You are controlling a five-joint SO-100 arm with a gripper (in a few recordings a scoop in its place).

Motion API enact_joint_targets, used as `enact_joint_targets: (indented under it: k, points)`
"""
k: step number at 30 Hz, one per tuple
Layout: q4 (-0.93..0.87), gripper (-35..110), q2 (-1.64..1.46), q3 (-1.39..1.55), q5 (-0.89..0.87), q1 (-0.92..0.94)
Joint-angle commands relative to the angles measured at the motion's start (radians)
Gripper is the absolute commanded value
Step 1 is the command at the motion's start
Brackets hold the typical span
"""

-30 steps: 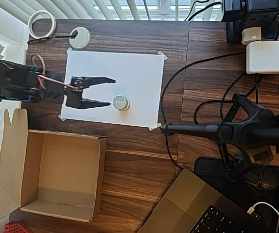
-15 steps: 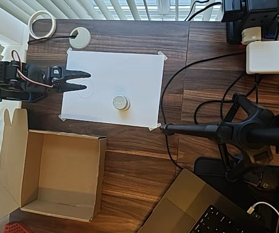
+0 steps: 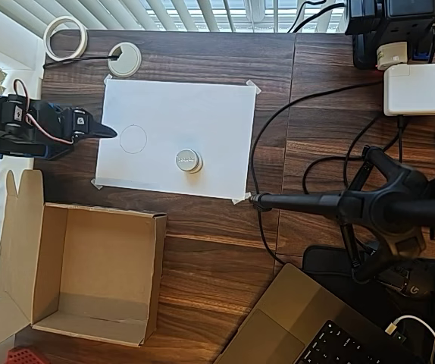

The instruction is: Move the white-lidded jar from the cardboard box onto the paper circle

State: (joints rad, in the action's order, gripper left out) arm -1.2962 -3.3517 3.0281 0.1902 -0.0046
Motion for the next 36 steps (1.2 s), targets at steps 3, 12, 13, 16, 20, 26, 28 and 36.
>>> enact_joint_targets:
  k: [3,12,13,16,20,26,28,36]
  points:
    - [-0.031,0,-0.063,-0.006,0.008,-0.002]
    - [-0.031,0,-0.063,-0.006,0.012,-0.003]
    - [-0.031,0,-0.063,-0.006,0.012,-0.003]
    - [-0.031,0,-0.063,-0.006,0.015,-0.006]
    - [-0.031,1,-0.063,-0.006,0.015,-0.006]
    - [-0.031,2,-0.063,-0.006,0.015,-0.006]
    - [-0.031,1,-0.063,-0.006,0.015,-0.006]
    - [-0.031,0,-0.063,-0.006,0.015,-0.005]
